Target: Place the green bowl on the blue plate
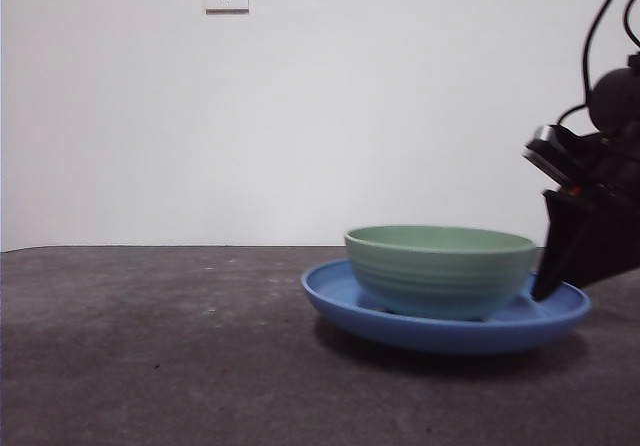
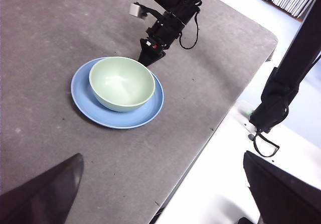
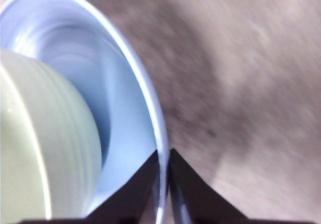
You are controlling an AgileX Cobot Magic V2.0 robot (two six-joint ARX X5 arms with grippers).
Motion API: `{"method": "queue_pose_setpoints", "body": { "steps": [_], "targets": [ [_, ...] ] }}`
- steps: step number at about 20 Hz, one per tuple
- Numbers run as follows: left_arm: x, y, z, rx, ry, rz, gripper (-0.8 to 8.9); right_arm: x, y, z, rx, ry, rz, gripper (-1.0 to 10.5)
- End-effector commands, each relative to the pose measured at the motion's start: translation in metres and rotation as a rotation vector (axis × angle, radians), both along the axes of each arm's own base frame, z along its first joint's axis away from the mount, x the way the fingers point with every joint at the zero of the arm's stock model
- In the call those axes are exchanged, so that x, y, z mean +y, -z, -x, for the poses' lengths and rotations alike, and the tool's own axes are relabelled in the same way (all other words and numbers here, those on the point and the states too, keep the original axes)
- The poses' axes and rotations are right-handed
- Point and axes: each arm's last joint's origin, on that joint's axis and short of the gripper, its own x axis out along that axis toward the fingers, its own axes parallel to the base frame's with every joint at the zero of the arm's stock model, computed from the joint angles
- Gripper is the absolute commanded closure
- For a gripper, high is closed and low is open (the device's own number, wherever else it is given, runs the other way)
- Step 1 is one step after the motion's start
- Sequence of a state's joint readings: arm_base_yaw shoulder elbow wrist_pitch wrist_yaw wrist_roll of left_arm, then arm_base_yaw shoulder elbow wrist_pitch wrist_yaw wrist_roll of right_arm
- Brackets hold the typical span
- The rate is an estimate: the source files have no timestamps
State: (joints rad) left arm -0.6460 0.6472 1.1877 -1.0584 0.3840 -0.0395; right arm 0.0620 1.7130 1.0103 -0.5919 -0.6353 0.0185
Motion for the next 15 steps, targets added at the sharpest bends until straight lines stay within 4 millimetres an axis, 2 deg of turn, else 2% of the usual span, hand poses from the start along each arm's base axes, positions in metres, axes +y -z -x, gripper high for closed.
{"method": "queue_pose_setpoints", "body": {
  "steps": [1, 8, 12, 15],
  "targets": [
    [-0.001, -0.003, 0.0, -0.013, 0.01, 0.009, 3.13, 0.016, -0.006, -0.006, 0.016, -0.011, -0.024, 9.4],
    [-0.001, -0.003, 0.0, -0.02, 0.013, 0.007, 3.13, 0.074, -0.012, -0.002, -0.001, -0.077, -0.008, 9.4],
    [-0.001, -0.003, 0.0, -0.02, 0.013, 0.007, 3.13, 0.097, -0.013, 0.001, -0.023, -0.076, 0.002, 9.4],
    [-0.001, -0.003, 0.0, -0.023, 0.015, 0.005, 3.13, 0.107, -0.014, 0.002, -0.03, -0.067, -0.019, 9.4]
  ]
}}
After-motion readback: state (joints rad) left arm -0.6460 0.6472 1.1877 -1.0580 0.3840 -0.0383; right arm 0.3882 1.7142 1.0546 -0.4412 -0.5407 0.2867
